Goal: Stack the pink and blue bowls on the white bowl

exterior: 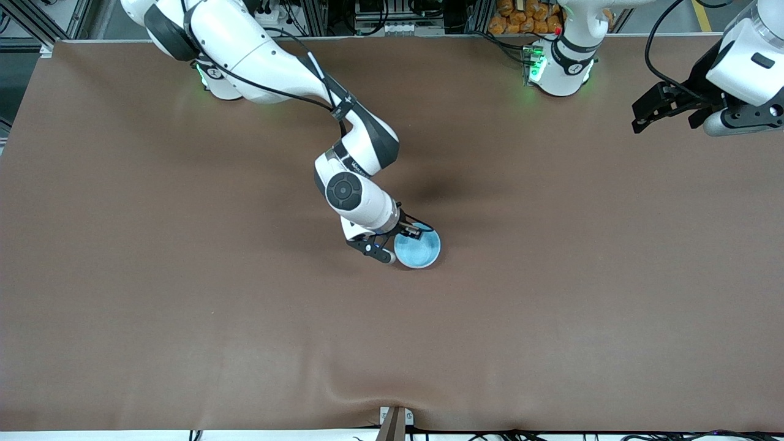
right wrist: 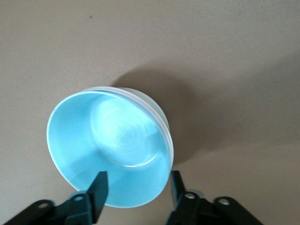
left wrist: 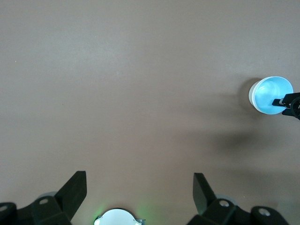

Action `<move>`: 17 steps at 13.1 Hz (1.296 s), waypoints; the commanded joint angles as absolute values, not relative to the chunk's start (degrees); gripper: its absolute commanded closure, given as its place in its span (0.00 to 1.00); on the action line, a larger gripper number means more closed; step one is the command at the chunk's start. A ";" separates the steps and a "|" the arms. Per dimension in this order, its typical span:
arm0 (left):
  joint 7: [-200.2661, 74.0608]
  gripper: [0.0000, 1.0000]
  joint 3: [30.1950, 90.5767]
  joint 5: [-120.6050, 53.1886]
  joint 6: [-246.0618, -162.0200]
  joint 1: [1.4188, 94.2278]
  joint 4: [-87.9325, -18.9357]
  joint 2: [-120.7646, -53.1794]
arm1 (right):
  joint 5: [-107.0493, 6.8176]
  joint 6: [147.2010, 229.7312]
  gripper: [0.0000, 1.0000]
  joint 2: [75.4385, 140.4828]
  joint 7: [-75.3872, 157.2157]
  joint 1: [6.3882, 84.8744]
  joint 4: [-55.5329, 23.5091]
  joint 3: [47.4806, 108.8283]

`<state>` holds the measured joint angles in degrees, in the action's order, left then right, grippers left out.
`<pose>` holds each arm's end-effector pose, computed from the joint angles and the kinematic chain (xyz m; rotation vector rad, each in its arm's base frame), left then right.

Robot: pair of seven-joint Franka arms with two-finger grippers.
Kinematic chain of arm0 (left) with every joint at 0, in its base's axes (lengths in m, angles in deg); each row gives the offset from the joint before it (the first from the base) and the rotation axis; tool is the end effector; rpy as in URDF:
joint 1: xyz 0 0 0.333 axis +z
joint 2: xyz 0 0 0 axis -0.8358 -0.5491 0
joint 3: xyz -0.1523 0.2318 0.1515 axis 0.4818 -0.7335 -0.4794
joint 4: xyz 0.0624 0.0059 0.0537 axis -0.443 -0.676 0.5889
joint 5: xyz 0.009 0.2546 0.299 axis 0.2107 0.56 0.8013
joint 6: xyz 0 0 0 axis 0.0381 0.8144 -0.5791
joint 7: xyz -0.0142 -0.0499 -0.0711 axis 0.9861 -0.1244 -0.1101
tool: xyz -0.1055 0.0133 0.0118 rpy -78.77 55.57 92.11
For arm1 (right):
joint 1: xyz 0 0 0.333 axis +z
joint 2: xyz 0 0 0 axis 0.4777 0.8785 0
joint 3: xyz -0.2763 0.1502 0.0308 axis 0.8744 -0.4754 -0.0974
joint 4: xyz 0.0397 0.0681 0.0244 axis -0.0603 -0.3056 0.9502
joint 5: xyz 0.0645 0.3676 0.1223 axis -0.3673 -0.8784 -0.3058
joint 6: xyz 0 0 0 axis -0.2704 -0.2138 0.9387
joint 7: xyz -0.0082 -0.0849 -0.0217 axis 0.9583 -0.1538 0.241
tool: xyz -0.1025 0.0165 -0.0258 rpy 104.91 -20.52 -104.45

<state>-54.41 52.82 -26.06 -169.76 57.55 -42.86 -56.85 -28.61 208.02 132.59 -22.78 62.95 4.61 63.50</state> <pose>0.5079 -0.0953 0.6633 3.1365 0.1429 -0.0543 0.5616 0.5014 0.2350 -2.7254 0.6987 0.2170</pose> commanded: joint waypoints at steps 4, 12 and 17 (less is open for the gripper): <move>-55.05 0.00 53.14 -26.39 -168.88 58.72 -43.90 -55.02 | -28.56 199.61 0.00 125.56 -19.78 53.52 6.02 64.09; -56.90 0.00 52.17 -25.07 -168.97 59.95 -42.75 -54.93 | -23.58 183.51 0.00 100.89 16.33 32.16 -11.97 64.27; -56.20 0.00 52.17 -25.07 -168.97 59.86 -41.70 -55.99 | -17.23 169.28 0.00 87.94 28.64 24.24 -13.85 64.27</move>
<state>-56.05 52.12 -25.89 -169.42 59.72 -42.66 -55.61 -19.18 170.70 93.44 24.32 27.23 -10.08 65.30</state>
